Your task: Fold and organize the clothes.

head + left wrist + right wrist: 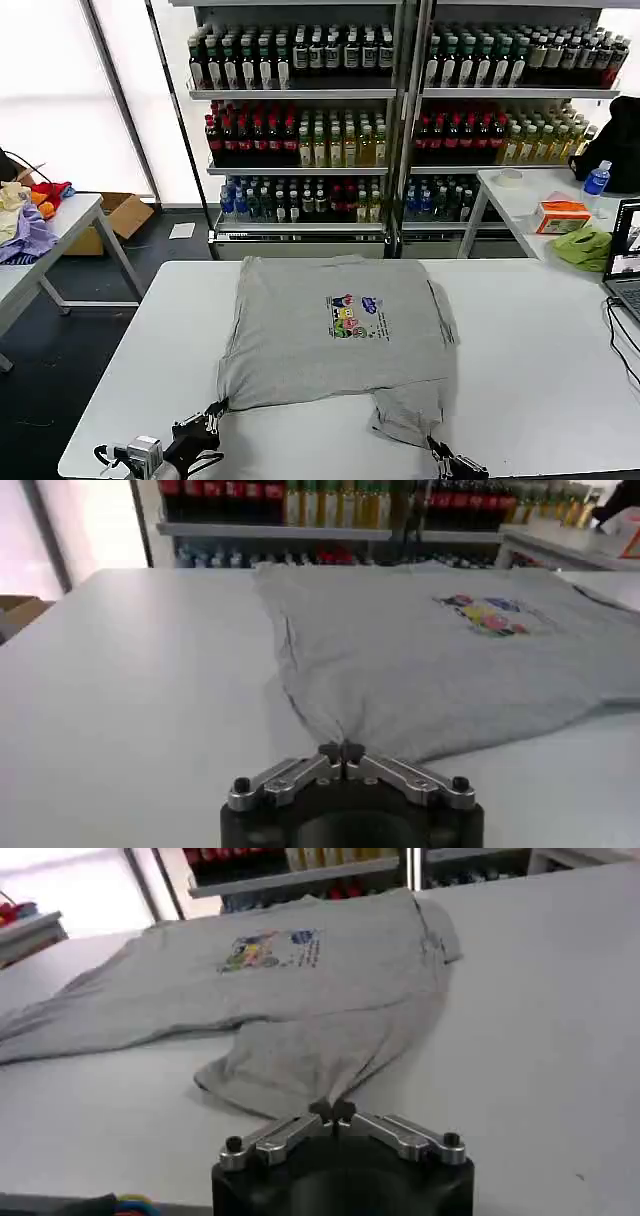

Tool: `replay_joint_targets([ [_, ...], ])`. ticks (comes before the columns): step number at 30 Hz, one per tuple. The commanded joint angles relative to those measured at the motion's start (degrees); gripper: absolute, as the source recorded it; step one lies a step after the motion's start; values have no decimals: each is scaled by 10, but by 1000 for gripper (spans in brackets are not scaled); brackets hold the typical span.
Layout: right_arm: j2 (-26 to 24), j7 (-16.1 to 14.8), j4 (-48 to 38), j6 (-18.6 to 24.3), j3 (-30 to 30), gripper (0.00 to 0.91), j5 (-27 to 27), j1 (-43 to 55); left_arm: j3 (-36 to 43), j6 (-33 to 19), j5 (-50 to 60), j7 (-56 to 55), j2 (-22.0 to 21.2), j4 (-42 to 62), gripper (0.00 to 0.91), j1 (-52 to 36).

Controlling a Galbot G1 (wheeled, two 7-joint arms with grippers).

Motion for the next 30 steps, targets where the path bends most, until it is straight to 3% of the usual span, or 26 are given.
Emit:
replay_joint_targets([
  [1, 4, -11, 2, 20, 0, 0, 18, 8, -3, 3, -5, -5, -6, -29, 10, 7],
  [8, -13, 8, 48, 1, 5, 0, -2, -74, -7, 23, 16, -10, -20, -85, 10, 69],
  [15, -23, -11, 74, 8, 14, 0, -13, -111, -36, 49, 17, -12, -10, -111, 10, 98],
  [19, -22, -32, 81, 39, 15, 0, -3, -112, -64, 53, 27, 0, 7, -123, 10, 112],
  [25, 0, -21, 60, 129, -12, 0, 33, -58, -62, 54, 25, 11, 23, -119, 10, 72],
  [30, 7, -1, 45, 145, -10, 0, 82, 23, -53, 55, 11, 52, 47, -80, 10, -21],
])
